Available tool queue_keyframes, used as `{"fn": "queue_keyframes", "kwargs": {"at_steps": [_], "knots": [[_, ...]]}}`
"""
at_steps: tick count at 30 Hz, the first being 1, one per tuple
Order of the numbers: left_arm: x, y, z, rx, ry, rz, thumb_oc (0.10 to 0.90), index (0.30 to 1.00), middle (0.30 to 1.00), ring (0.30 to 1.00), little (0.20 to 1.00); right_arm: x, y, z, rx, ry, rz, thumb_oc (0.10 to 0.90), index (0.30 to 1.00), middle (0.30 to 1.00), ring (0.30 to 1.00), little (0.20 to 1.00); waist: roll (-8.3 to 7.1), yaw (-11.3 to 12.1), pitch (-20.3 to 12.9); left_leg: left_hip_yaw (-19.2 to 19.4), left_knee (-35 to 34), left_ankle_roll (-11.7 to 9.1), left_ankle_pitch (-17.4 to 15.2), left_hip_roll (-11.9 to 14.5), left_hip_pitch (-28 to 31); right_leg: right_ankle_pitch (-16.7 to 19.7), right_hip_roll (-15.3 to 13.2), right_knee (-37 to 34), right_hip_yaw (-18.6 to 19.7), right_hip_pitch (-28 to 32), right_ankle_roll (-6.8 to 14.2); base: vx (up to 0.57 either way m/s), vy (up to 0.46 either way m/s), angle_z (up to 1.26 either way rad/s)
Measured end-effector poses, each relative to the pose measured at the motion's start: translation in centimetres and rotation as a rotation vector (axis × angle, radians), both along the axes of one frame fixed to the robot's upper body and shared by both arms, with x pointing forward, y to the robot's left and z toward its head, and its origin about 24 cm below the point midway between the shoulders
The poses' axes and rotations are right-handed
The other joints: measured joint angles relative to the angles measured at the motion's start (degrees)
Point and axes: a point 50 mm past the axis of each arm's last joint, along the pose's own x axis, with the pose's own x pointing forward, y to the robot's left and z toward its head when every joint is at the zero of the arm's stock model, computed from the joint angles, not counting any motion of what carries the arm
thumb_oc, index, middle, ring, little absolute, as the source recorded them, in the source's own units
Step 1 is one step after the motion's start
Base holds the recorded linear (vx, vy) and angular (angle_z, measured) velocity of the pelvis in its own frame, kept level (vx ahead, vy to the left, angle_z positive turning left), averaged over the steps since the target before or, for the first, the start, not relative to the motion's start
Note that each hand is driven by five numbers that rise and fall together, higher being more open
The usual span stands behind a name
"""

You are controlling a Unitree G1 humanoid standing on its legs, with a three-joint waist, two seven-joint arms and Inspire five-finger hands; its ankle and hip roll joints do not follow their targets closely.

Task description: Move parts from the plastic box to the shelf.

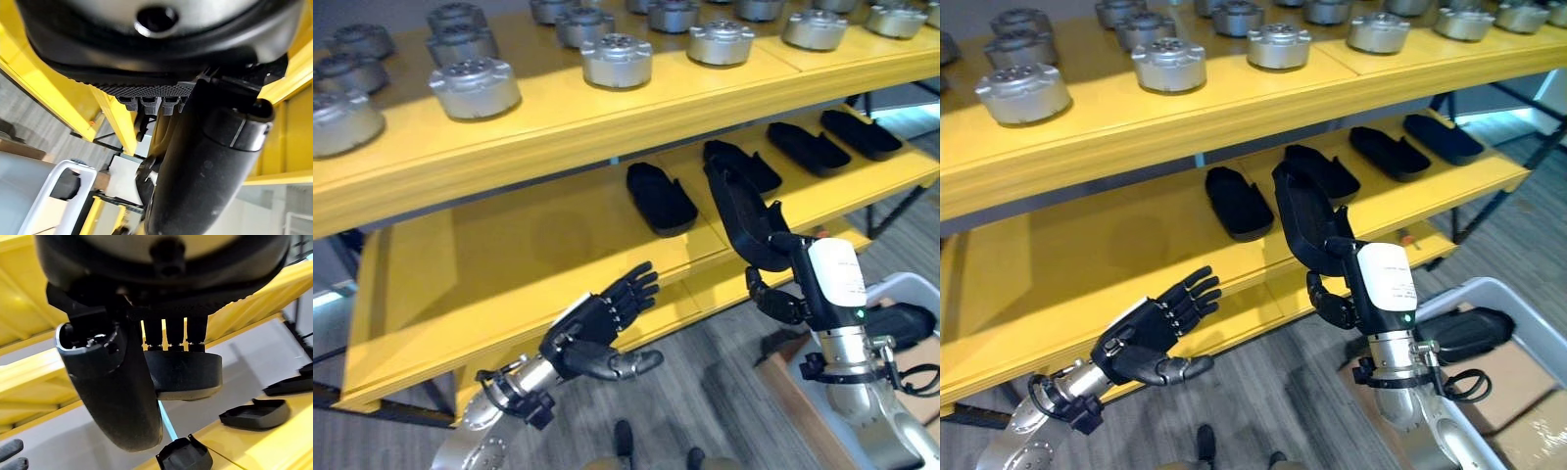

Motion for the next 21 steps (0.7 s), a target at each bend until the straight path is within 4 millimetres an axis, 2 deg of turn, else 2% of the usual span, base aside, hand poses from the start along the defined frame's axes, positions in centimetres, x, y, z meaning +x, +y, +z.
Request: {"fn": "queue_keyframes", "kwargs": {"at_steps": [2, 4, 9, 13, 14, 15, 16, 17, 18, 19, 20, 21], "knots": [[-0.1, -1.0, -0.2, -0.008, 0.008, -0.042, 0.900, 1.000, 1.000, 1.000, 1.000, -0.1, -0.1, -0.1, 0.003, -0.007, -0.001, 0.400, 0.300, 0.300, 0.300, 0.300, 0.13, -1.21, -0.07, -1.70, -0.01, -0.39, 1.23, -0.21, -0.37, -0.07, 1.09, -0.33, 2.34, 0.61, -0.09, 0.05, -0.057, 0.31], [-0.2, -1.5, -0.4, -0.003, 0.010, -0.066, 0.900, 1.000, 1.000, 1.000, 1.000, 0.0, -0.2, -0.3, 0.006, -0.010, -0.004, 0.400, 0.300, 0.300, 0.300, 0.300, 0.13, -1.73, -0.08, -1.86, 0.19, -0.60, 1.42, -0.25, -0.40, 0.05, 0.99, -0.53, 2.10, 0.80, -0.42, 0.12, -0.117, 0.12], [0.6, -1.2, -0.4, 0.023, 0.008, 0.008, 0.900, 1.000, 1.000, 1.000, 1.000, 0.0, -0.5, -1.4, 0.033, 0.006, -0.032, 0.400, 0.300, 0.300, 0.300, 0.300, 0.13, -3.55, -0.11, -1.92, 0.26, -1.55, 2.19, -0.69, 0.60, -0.35, 0.72, -2.28, 1.34, 2.94, -0.39, 0.09, -0.119, 0.07], [1.0, -1.1, 0.0, 0.023, -0.016, 0.027, 0.900, 1.000, 1.000, 1.000, 1.000, -0.1, -0.2, -1.5, 0.040, 0.005, -0.021, 0.400, 0.300, 0.300, 0.300, 0.300, 0.13, -3.54, -0.09, -1.88, 3.01, -2.56, 1.66, -0.68, 0.19, -1.42, 0.64, -1.35, 0.97, 3.29, -1.00, 0.00, -0.112, 0.06], [1.1, -1.1, 0.2, 0.026, -0.034, 0.028, 0.900, 1.000, 1.000, 1.000, 1.000, -0.1, -0.1, -1.6, 0.042, 0.001, -0.022, 0.400, 0.300, 0.300, 0.300, 0.300, 0.13, -3.57, -0.04, -2.02, 5.01, -3.87, 1.48, -0.32, -0.90, -1.97, 0.88, -0.11, 0.82, 2.82, -1.55, -0.01, -0.010, 0.32], [1.6, -1.2, 0.6, 0.036, -0.069, 0.022, 0.900, 1.000, 1.000, 1.000, 1.000, -0.1, -0.2, -1.6, 0.049, -0.016, -0.035, 0.400, 0.300, 0.300, 0.300, 0.300, -0.58, -3.69, 0.00, -1.22, 6.30, -7.24, 3.69, -1.37, -3.13, -2.30, -0.06, 0.80, 0.17, 2.16, -2.22, 0.05, 0.073, 0.56], [2.1, -1.5, 1.1, 0.049, -0.109, 0.012, 0.900, 1.000, 1.000, 1.000, 1.000, 0.0, -0.3, -1.4, 0.053, -0.039, -0.053, 0.400, 0.300, 0.300, 0.300, 0.300, -1.26, -4.01, 0.35, 2.94, 6.47, -8.30, 3.92, -1.05, -3.70, -1.41, -2.03, 0.10, -2.01, 1.56, -2.99, 0.11, 0.152, 0.55], [2.2, -1.5, 1.3, 0.050, -0.124, 0.010, 0.900, 1.000, 1.000, 1.000, 1.000, 0.0, -0.3, -1.4, 0.063, -0.046, -0.059, 0.400, 0.300, 0.300, 0.300, 0.300, -1.76, -3.89, 0.68, 7.56, 11.00, -3.83, -0.27, 0.54, -3.91, -0.81, -2.53, -0.24, -2.35, 1.78, -3.24, 0.13, 0.182, 0.36], [2.2, -1.5, 1.4, 0.051, -0.133, 0.011, 0.900, 1.000, 1.000, 1.000, 1.000, 0.0, -0.1, -1.4, 0.083, -0.057, -0.068, 0.400, 0.300, 0.300, 0.300, 0.300, -1.58, -4.02, 0.57, 8.93, 14.18, -2.60, -3.50, 2.01, -3.06, -0.49, -2.97, -0.55, -2.59, 2.39, -3.16, 0.14, 0.200, 0.24], [2.3, -1.5, 1.5, 0.050, -0.143, 0.014, 0.900, 1.000, 1.000, 1.000, 1.000, 0.0, 0.1, -1.5, 0.113, -0.076, -0.079, 0.400, 0.300, 0.300, 0.300, 0.300, -1.75, -5.08, 0.73, 10.08, 13.74, -3.48, -5.43, 4.27, -0.72, -0.43, -3.08, -0.71, -2.98, 2.89, -3.09, 0.13, 0.212, 0.29], [2.4, -1.5, 1.6, 0.039, -0.151, 0.031, 0.900, 1.000, 1.000, 1.000, 1.000, -0.1, -0.1, -1.4, 0.125, -0.102, -0.094, 0.400, 0.300, 0.300, 0.300, 0.300, -1.07, -6.58, 0.78, 8.95, 8.58, -4.22, -4.19, 6.71, 3.57, -0.41, -3.53, -0.49, -2.17, 3.05, -2.80, 0.14, 0.235, 0.26], [2.4, -1.5, 1.7, 0.035, -0.160, 0.044, 0.900, 1.000, 1.000, 1.000, 1.000, -0.1, -0.4, -1.2, 0.126, -0.115, -0.108, 0.400, 0.300, 0.300, 0.300, 0.300, -0.66, -7.09, 0.86, 7.23, 5.15, -4.95, -3.04, 6.89, 5.76, -0.27, -3.58, -0.48, -1.60, 3.01, -2.48, 0.13, 0.277, 0.04]]}}
